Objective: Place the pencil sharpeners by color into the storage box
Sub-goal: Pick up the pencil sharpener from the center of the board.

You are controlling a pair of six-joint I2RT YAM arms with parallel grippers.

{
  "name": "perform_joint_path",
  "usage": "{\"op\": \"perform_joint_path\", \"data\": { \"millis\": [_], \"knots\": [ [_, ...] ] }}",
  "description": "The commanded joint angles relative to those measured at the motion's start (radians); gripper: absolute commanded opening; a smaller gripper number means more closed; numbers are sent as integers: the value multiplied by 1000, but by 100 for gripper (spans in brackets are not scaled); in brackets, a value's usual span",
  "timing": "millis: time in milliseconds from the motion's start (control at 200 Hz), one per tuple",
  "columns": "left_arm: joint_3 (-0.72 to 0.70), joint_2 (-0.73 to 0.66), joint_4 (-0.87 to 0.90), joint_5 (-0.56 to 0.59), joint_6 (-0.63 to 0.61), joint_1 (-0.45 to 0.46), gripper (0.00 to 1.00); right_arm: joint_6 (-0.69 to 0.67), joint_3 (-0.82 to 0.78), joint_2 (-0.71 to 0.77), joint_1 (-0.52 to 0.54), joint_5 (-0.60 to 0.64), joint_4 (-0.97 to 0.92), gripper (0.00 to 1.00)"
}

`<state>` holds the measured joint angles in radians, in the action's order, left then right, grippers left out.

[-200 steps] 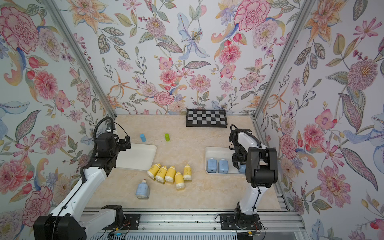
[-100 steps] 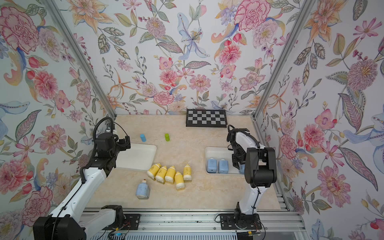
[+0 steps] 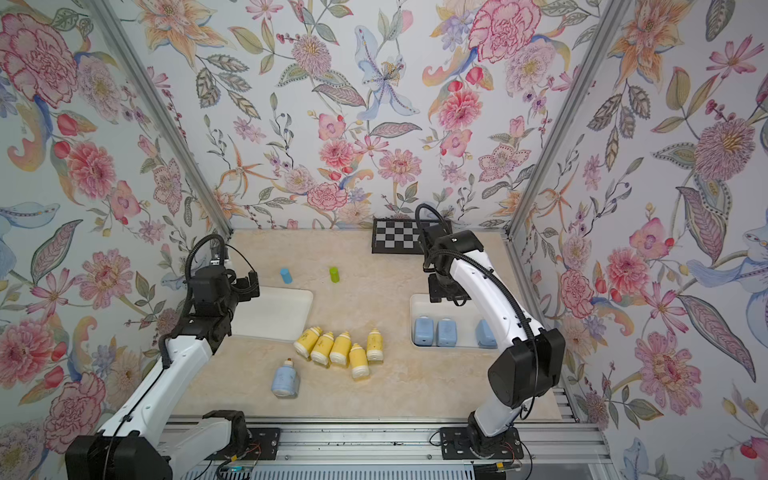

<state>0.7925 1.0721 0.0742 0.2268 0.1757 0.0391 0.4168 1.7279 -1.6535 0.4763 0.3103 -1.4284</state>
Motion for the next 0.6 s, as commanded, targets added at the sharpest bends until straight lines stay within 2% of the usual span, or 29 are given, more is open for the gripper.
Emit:
{"op": "perform_joint_path", "data": {
  "millis": [0,105,235,390,595],
  "knots": [
    [2,-18,-13,70,5,-8,99,177,53,-6,135,-65,-69,71],
    [2,-20,-9,119,5,-10,99,286,119,-55,310,-69,-63,72],
    [-2,-28,-9,161,8,-26,100,388,204,-133,467,-100,-26,73],
    [-9,-35,-13,185,20,-58,99,449,300,-232,584,-145,14,74],
    [-4,-24,-7,186,36,-114,100,495,436,-357,681,-182,15,75]
  ]
}}
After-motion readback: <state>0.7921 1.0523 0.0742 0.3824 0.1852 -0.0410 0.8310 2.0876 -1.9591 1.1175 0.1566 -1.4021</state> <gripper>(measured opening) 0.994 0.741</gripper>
